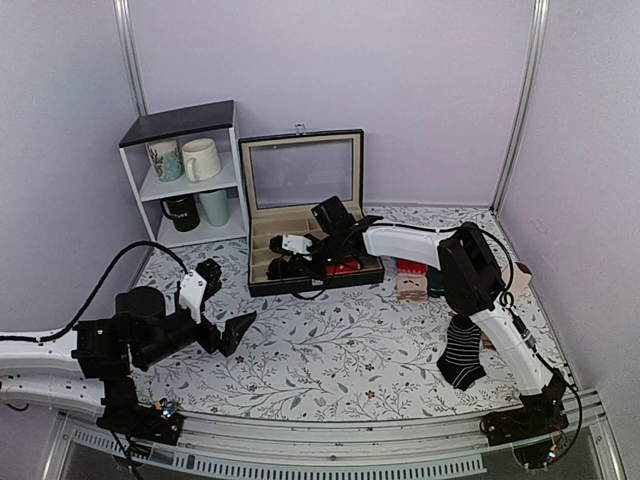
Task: Roll the socks
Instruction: Move the storage box to the center of the board.
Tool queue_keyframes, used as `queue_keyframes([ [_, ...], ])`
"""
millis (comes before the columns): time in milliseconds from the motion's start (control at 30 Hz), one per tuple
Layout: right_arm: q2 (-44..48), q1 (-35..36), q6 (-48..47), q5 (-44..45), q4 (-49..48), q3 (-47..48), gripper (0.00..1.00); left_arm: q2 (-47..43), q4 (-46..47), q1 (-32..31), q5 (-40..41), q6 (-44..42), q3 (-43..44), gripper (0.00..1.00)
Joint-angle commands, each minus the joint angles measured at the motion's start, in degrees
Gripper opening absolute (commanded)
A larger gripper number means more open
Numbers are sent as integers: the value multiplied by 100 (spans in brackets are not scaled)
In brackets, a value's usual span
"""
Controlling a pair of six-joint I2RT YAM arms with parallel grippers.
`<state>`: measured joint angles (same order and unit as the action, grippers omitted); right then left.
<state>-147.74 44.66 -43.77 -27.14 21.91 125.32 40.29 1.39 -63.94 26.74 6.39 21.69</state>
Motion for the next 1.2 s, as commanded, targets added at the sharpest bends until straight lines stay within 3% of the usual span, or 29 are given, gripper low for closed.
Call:
queue_keyframes([
  [0,-325,139,-102,-15,458,76,11,9,195,99,-66,-140,-16,100],
  [300,-317,177,-421,-452,617,165,18,-4,221,107,-72,-167,-20,100],
  [800,-522,224,-1021,-380,1273,420,29,23,38,129,-18,-185,191,99],
  [1167,-617,338,-844,-578,2459,581,29,-342,-282,133,39,-203,481,100],
])
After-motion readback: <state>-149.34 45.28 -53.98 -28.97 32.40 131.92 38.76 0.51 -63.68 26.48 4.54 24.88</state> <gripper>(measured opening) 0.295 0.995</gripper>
